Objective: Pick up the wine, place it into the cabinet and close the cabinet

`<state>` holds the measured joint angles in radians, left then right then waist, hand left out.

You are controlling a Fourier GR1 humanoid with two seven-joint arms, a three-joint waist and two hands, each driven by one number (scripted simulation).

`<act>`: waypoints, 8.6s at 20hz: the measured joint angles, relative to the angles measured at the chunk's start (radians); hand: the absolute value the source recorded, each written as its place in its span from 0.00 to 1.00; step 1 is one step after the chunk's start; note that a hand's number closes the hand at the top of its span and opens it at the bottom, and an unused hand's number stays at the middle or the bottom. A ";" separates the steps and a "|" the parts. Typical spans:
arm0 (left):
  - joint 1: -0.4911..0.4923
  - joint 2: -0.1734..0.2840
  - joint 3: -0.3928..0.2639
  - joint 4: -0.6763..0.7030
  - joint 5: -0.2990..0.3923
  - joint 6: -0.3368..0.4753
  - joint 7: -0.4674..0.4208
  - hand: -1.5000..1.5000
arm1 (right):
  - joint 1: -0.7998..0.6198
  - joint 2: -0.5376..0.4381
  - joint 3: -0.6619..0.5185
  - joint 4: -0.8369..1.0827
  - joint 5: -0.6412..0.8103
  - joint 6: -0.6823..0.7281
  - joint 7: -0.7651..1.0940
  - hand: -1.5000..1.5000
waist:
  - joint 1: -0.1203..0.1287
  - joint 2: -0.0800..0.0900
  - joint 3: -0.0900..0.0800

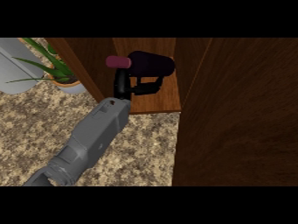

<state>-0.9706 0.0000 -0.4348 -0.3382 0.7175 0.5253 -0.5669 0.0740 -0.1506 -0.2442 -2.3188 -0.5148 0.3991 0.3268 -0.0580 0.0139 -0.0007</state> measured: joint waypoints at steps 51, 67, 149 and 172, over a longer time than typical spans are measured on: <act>-0.205 0.027 0.024 0.309 0.055 -0.028 -0.110 1.00 | -0.062 0.007 0.027 0.029 0.002 -0.009 0.003 0.00 | -0.050 0.029 -0.001; -0.221 0.062 -0.010 0.333 0.003 0.068 -0.040 0.00 | -0.053 0.020 0.042 0.027 0.013 0.010 -0.018 0.00 | -0.064 0.037 0.000; 1.019 0.531 -0.397 -1.494 -0.123 0.184 -0.046 1.00 | 0.120 -0.156 -0.001 0.004 -0.023 0.240 -0.013 1.00 | 0.062 -0.017 0.001; 1.333 0.892 0.051 -1.564 0.143 -0.216 -0.174 1.00 | 0.151 0.025 0.681 -0.028 0.062 0.341 0.096 1.00 | 0.065 -0.032 -0.004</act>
<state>0.3619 0.8917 -0.3839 -1.9024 0.8608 0.3094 -0.7407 0.2251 -0.1254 0.4365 -2.3466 -0.4532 0.7400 0.4232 0.0065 -0.0186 -0.0047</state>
